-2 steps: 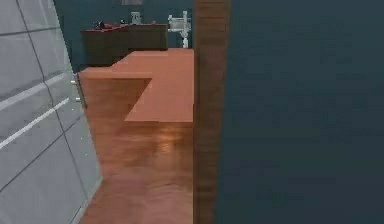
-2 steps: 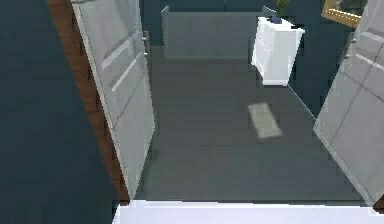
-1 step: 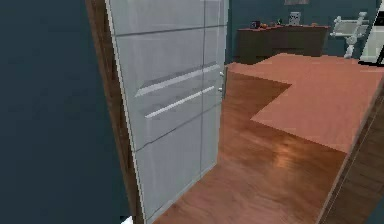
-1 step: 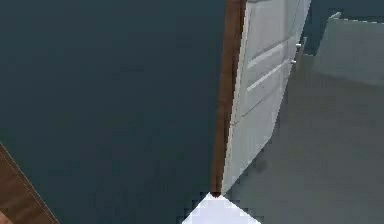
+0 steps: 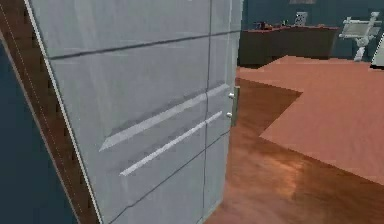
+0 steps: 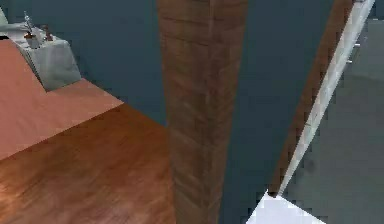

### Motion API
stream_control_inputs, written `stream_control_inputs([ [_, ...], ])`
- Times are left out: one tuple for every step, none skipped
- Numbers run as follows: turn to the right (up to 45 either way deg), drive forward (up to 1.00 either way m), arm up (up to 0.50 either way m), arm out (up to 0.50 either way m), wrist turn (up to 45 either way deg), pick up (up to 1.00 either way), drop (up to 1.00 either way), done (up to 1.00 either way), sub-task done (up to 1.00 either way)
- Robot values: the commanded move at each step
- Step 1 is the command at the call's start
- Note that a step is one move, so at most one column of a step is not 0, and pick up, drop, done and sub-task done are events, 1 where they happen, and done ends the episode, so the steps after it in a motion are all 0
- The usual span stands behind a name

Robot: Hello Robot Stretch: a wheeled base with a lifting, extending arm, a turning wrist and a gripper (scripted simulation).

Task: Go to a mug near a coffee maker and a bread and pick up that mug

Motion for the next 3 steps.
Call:
stream_control_inputs([
  [30.0,0.00,0.00,0.00,0.0,0.00,0.00,0.00,0.00],
  [0.0,1.00,0.00,0.00,0.0,0.00,0.00,0.00,0.00],
  [3.0,0.00,0.00,0.00,0.0,0.00,0.00,0.00,0.00],
])
